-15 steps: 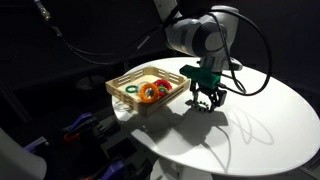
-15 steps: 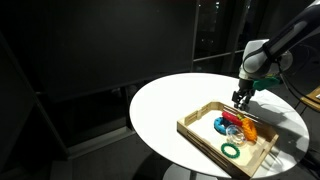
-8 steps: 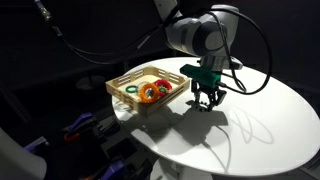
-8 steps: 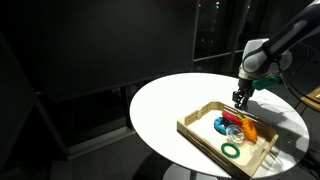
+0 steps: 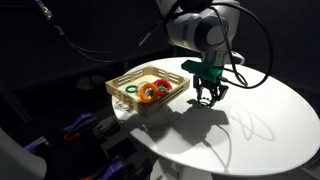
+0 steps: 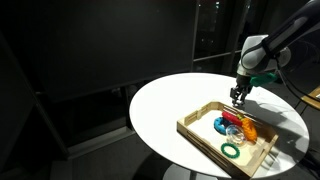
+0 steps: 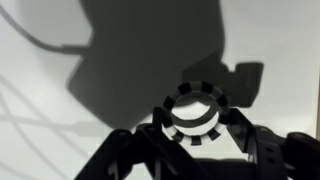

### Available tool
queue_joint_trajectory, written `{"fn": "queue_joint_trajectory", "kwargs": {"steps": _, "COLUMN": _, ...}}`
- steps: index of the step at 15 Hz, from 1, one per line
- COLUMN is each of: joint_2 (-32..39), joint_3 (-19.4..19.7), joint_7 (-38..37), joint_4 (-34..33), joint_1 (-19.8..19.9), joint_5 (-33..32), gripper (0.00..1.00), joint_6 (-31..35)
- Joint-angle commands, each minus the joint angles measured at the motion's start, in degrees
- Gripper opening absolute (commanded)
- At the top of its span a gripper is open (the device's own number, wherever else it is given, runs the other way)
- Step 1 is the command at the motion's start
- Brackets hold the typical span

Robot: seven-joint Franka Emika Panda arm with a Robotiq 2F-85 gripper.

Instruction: Move the striped ring forwards then put it in the box

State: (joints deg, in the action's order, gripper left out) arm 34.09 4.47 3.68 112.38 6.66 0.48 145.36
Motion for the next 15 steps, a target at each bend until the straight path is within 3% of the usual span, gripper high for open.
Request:
{"fn": "queue_joint_trajectory", "kwargs": {"steps": 1, "joint_2": -3.41, "joint_3": -0.49, "joint_7": -1.81, "joint_4": 0.48, "joint_1": -0.90, "joint_5": 0.25, "gripper": 0.41, "joint_6": -2.14}}
{"fn": "queue_joint_trajectory", "kwargs": {"steps": 15, "joint_2": -18.36, "joint_3": -3.77, "joint_7": -0.16, "joint_4": 8.94, "joint_1": -5.00, "joint_5": -0.03, "gripper": 0.41, "joint_6": -10.39}}
